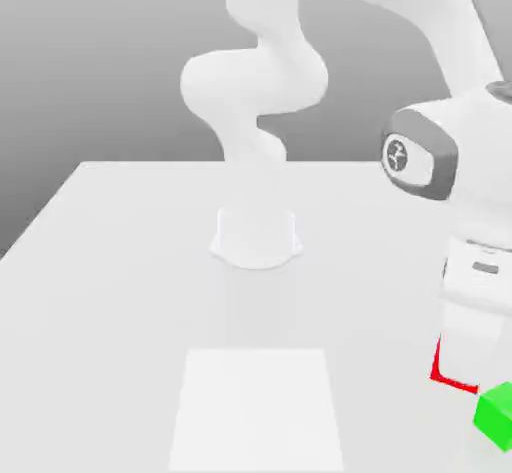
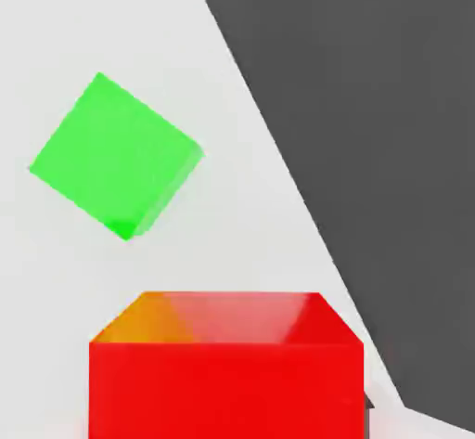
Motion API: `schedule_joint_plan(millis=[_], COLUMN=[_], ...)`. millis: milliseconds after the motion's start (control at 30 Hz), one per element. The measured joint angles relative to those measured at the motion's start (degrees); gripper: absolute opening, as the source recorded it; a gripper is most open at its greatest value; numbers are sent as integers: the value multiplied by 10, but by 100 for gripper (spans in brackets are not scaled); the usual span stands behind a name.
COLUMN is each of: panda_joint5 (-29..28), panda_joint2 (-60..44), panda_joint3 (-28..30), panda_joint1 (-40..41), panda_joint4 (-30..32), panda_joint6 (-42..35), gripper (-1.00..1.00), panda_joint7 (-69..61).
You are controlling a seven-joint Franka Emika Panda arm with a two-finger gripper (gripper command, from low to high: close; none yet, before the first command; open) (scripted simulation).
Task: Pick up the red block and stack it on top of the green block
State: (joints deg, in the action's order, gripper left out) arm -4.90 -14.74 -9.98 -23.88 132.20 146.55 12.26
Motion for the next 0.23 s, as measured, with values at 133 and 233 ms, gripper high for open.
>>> schedule_joint_plan(millis=[133, 233], panda_joint5=[-24, -24], panda_joint2=[-73, -73], panda_joint3=[9, 9], panda_joint1=[-20, -20], panda_joint4=[-15, -15], panda_joint6=[57, 57], gripper=[100, 100], panda_joint7=[17, 17])
